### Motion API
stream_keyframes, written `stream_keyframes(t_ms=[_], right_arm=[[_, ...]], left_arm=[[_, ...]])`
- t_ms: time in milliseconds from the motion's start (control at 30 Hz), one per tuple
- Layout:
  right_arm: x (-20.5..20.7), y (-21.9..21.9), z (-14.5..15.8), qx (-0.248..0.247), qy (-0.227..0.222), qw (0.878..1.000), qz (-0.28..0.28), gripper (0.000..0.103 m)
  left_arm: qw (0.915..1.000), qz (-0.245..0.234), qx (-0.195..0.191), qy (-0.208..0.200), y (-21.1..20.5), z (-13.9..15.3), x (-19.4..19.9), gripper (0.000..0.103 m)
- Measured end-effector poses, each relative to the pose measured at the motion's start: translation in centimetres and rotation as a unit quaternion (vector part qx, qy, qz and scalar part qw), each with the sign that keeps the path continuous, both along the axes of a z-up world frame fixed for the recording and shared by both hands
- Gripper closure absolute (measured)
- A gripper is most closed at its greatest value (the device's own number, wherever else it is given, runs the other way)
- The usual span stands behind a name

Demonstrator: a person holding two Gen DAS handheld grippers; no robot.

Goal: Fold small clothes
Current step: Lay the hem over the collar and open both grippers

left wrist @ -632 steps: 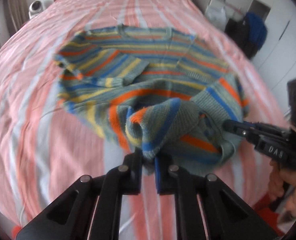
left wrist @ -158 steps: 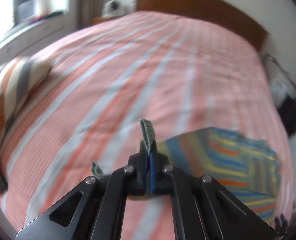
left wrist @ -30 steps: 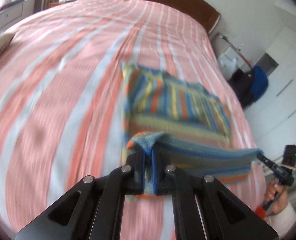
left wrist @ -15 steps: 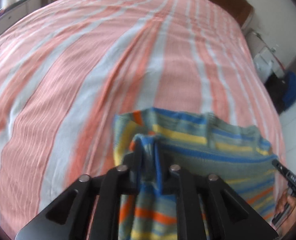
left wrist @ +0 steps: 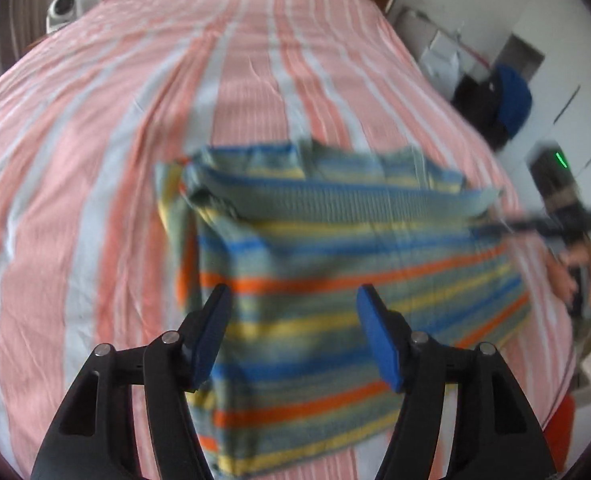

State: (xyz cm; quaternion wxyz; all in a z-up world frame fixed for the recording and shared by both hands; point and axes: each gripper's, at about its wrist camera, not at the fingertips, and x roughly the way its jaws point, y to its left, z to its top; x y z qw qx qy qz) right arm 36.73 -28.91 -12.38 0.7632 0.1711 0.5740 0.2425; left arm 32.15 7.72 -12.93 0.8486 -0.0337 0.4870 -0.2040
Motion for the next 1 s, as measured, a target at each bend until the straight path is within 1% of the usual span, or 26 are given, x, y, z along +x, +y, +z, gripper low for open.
stream_keyframes(t_ms=[33,67,100,133,167,200,233,267,300,333,367,400,467,500,533,567,600,667,700,733,800,833,900,933,967,1000], right_arm=[[1.3,0.8,-0.9,-0.007,0.002,1.0,-0.012,0.054],[2.7,1.4,-1.1,0.003,-0.024,0.999,-0.031,0.054],[3.8,1.6,-0.7,0.024,-0.065,0.996,-0.053,0.054],[4.3,1.4,0.0,0.04,-0.101,0.991,-0.08,0.054],[4.5,1.0,0.8,0.069,-0.136,0.982,-0.112,0.053],[4.5,0.5,1.4,0.104,-0.155,0.973,-0.136,0.053],[4.1,0.1,2.2,0.136,-0.167,0.965,-0.151,0.052],[3.8,0.0,2.6,0.143,-0.171,0.963,-0.151,0.05],[3.2,0.2,3.3,0.139,-0.176,0.965,-0.135,0.05],[2.6,0.6,3.8,0.123,-0.183,0.968,-0.117,0.05],[1.6,0.9,4.4,0.096,-0.192,0.972,-0.097,0.049],[0.4,1.2,4.7,0.072,-0.2,0.974,-0.077,0.049],[-2.0,1.4,4.7,0.041,-0.199,0.979,-0.037,0.047],[-3.1,1.2,4.2,0.032,-0.193,0.98,-0.023,0.047],[-4.1,1.2,3.7,0.025,-0.185,0.982,-0.006,0.046],[-5.4,1.1,2.8,0.014,-0.175,0.984,0.015,0.046],[-6.8,1.2,1.7,-0.006,-0.167,0.985,0.037,0.046],[-9.7,1.1,-1.5,-0.069,-0.148,0.984,0.069,0.046],[-11.0,0.8,-2.5,-0.092,-0.148,0.982,0.07,0.046],[-12.2,0.2,-2.7,-0.106,-0.16,0.979,0.065,0.046],[-14.5,-0.9,-1.6,-0.113,-0.176,0.977,0.047,0.046],[-15.4,-1.2,-0.8,-0.116,-0.186,0.975,0.036,0.046],[-16.3,-1.1,0.7,-0.102,-0.21,0.972,0.033,0.046],[-16.3,-0.5,1.4,-0.096,-0.217,0.971,0.035,0.046],[-16.3,0.0,1.7,-0.087,-0.221,0.971,0.041,0.046],[-16.4,0.7,1.7,-0.076,-0.22,0.971,0.05,0.046]], left_arm=[[1.0,-0.002,0.001,0.003,0.0,-0.1,-0.2,0.036],[0.9999,-0.008,0.0,0.008,-0.1,-0.1,-0.4,0.036],[0.9998,-0.014,-0.001,0.012,-0.3,0.0,-0.5,0.034],[0.9996,-0.023,0.001,0.014,-0.5,0.3,-0.5,0.031],[0.9994,-0.031,0.003,0.013,-0.6,0.5,-0.6,0.026],[0.9992,-0.038,0.004,0.01,-0.8,0.8,-0.6,0.022],[0.999,-0.045,0.005,0.005,-1.0,1.0,-0.5,0.02],[0.9988,-0.05,0.004,0.004,-1.4,1.0,-0.2,0.019],[0.9986,-0.053,0.003,0.006,-1.7,0.8,0.4,0.019],[0.9986,-0.053,0.004,0.009,-2.1,0.5,1.1,0.019],[0.9984,-0.053,0.002,0.018,-2.5,0.0,2.1,0.019],[0.9986,-0.047,0.003,0.026,-2.9,-0.6,3.3,0.019],[0.9993,-0.023,0.018,0.022,-3.0,-1.6,5.8,0.019],[0.9995,-0.001,0.027,0.017,-2.7,-2.0,7.0,0.02],[0.9988,0.036,0.031,0.012,-1.8,-2.4,8.5,0.022],[0.9967,0.075,0.03,0.012,-0.6,-2.8,9.7,0.029],[0.9922,0.12,0.031,0.016,0.9,-3.3,10.7,0.039],[0.9823,0.18,0.047,0.019,3.3,-3.4,11.4,0.051],[0.9774,0.204,0.05,0.019,4.5,-3.0,11.1,0.048],[0.9759,0.213,0.043,0.015,5.3,-2.6,10.5,0.046],[0.9772,0.211,0.027,0.003,6.2,-1.3,8.5,0.035],[0.9806,0.195,0.016,-0.004,6.1,-0.6,7.0,0.032],[0.9872,0.159,-0.001,-0.008,5.5,-0.1,4.6,0.021],[0.9909,0.135,0.0,-0.007,4.7,-0.2,3.1,0.021],[0.9925,0.121,0.016,-0.004,4.2,-0.6,2.0,0.021],[0.9926,0.114,0.041,-0.001,3.7,-1.3,1.1,0.022]])
